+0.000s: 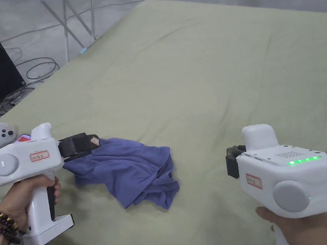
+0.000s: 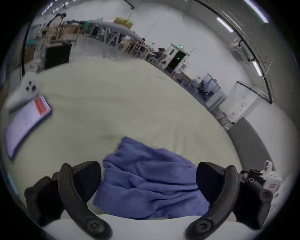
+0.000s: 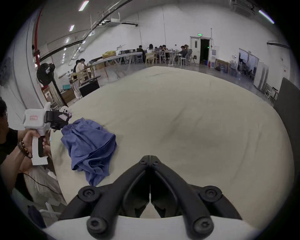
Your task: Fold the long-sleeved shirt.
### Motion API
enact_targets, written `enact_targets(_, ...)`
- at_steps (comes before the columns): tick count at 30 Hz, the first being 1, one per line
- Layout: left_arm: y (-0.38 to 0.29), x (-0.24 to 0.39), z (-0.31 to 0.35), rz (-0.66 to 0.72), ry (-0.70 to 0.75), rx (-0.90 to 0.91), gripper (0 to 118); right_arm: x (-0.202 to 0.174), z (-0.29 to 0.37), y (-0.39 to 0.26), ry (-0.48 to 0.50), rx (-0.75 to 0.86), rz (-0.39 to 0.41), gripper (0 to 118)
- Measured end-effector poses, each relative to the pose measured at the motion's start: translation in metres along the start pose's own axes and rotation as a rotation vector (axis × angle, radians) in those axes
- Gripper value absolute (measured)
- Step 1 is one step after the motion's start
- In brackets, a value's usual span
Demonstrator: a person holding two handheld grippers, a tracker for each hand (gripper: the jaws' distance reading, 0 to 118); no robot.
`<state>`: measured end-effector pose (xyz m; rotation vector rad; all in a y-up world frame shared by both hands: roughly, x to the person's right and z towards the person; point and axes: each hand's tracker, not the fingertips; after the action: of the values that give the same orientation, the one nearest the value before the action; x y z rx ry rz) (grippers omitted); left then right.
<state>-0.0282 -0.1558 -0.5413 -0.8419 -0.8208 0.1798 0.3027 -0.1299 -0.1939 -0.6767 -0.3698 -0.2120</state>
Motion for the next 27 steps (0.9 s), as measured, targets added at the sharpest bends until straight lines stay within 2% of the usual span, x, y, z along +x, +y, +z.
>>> enact_targets(2, -0.005, 0.016, 0.007, -0.008, 0.011, 0.042, 114, 0.007, 0.016, 0.001, -0.002, 0.017, -0.014, 2)
enact_targets(3, -0.006, 0.03, 0.014, -0.015, -0.032, 0.07, 93, 0.012, 0.025, 0.0, -0.011, 0.026, -0.018, 2)
enact_targets(4, -0.007, 0.049, 0.023, -0.053, -0.057, 0.095, 35, 0.017, 0.034, 0.0, -0.021, 0.034, -0.02, 2)
enact_targets(5, -0.011, 0.069, 0.029, -0.084, -0.062, 0.128, 3, 0.023, 0.041, -0.001, -0.029, 0.044, -0.021, 2)
enact_targets(6, -0.011, 0.077, 0.03, -0.13, -0.059, 0.158, 2, 0.029, 0.052, -0.002, -0.04, 0.059, -0.024, 2)
enact_targets(8, -0.02, 0.121, 0.042, -0.206, -0.149, 0.18, 1, 0.043, 0.075, -0.002, -0.066, 0.094, -0.041, 2)
enact_targets(11, -0.044, 0.214, 0.062, -0.298, -0.176, 0.282, 0, 0.066, 0.12, 0.002, -0.124, 0.172, -0.062, 2)
enact_targets(13, -0.063, 0.273, 0.073, -0.382, -0.167, 0.364, 0, 0.083, 0.159, 0.007, -0.19, 0.233, -0.065, 2)
enact_targets(17, -0.102, 0.376, 0.091, -0.457, -0.173, 0.47, 0, 0.117, 0.222, 0.004, -0.328, 0.355, -0.084, 2)
enact_targets(20, -0.121, 0.417, 0.093, -0.474, -0.212, 0.491, 0, 0.141, 0.262, -0.01, -0.461, 0.458, -0.081, 2)
enact_targets(23, -0.146, 0.445, 0.084, -0.559, -0.137, 0.575, 0, 0.162, 0.287, -0.032, -0.577, 0.523, -0.103, 2)
enact_targets(27, -0.186, 0.449, 0.069, -0.504, -0.151, 0.608, 0, 0.176, 0.302, -0.074, -0.671, 0.57, -0.095, 2)
